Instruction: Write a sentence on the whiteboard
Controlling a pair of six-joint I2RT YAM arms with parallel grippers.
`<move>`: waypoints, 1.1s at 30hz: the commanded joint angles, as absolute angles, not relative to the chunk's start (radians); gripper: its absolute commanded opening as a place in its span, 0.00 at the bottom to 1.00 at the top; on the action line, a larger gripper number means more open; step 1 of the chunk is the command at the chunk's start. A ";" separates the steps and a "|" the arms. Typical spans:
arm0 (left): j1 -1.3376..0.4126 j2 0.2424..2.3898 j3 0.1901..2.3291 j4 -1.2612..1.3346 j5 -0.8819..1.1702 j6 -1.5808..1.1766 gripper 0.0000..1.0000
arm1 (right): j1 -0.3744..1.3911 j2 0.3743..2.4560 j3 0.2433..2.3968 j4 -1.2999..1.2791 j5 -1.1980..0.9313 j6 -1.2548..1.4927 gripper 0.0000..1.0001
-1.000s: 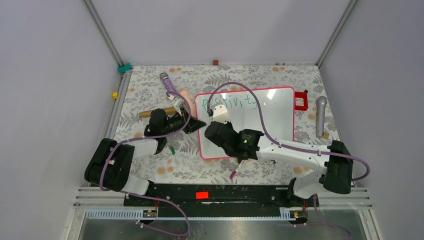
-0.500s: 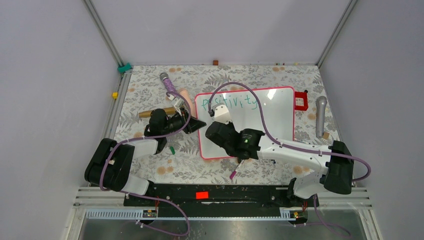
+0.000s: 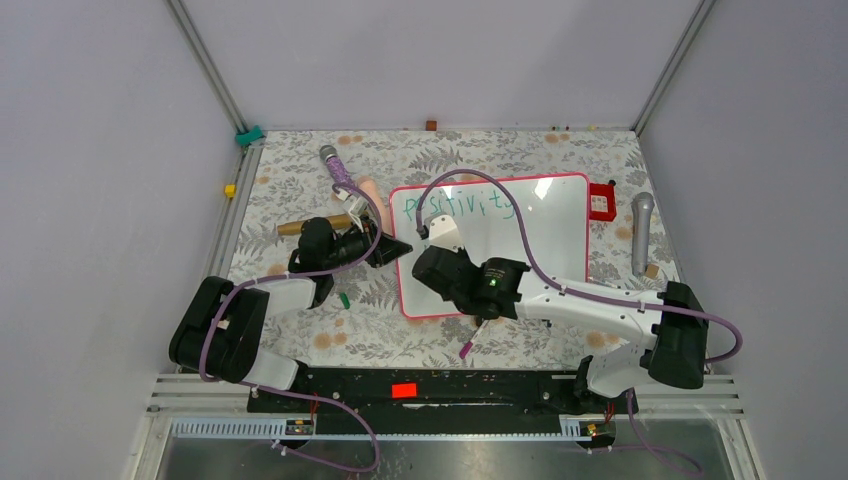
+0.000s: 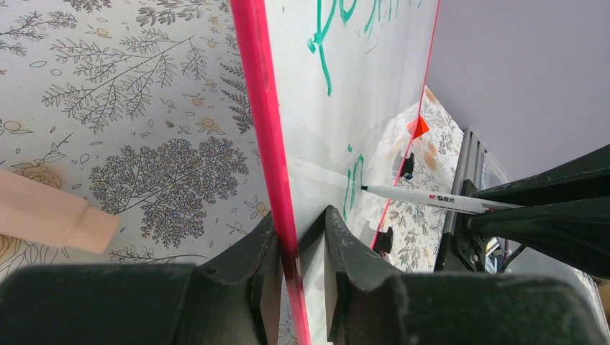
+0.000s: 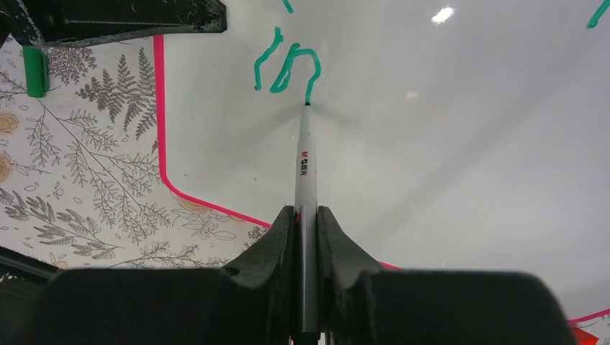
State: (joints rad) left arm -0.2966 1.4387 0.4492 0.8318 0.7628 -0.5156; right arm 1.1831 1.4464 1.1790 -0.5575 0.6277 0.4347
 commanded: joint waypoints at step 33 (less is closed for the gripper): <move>-0.333 1.429 0.440 0.838 0.517 -0.342 0.00 | 1.060 0.961 0.856 -0.298 0.506 0.406 0.00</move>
